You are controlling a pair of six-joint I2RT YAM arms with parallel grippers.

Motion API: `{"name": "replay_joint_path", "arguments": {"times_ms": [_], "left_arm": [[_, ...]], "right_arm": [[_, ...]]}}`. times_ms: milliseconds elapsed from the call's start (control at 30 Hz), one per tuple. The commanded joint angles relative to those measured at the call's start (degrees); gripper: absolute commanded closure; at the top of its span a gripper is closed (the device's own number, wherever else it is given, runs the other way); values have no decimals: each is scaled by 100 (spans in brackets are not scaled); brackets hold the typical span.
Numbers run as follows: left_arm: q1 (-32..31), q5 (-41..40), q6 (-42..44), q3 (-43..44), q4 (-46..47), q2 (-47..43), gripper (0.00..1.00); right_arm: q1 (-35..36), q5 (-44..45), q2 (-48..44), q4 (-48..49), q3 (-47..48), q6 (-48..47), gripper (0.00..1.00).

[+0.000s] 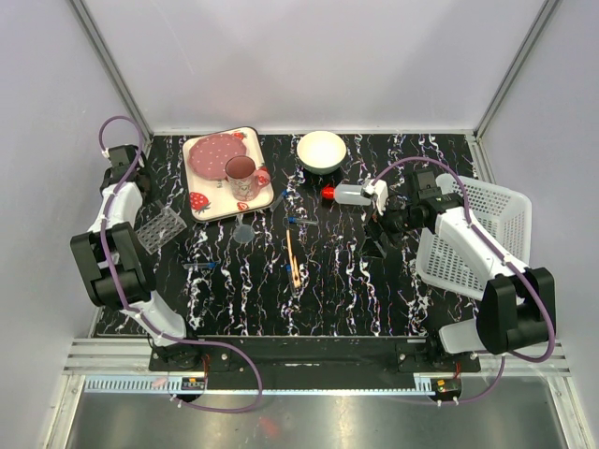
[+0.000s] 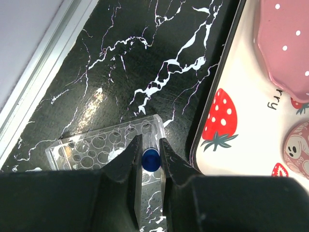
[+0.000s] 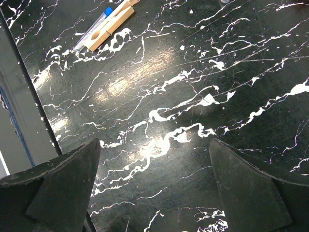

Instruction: Organize the chemistry lab equipment

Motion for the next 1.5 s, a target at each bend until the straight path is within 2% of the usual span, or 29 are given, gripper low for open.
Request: {"name": "replay_joint_path", "arguments": {"times_ms": [0, 800, 1200, 1467], "left_arm": [[35, -194, 85, 209, 274, 68, 88], [26, -97, 102, 16, 432, 314, 86], [18, -123, 58, -63, 415, 156, 62], [35, -70, 128, -73, 362, -257, 57]], "right_arm": [[4, 31, 63, 24, 1, -128, 0], [-5, 31, 90, -11, 10, -163, 0], [-5, 49, 98, -47, 37, -180, 0], [-5, 49, 98, -47, 28, -189, 0]]}}
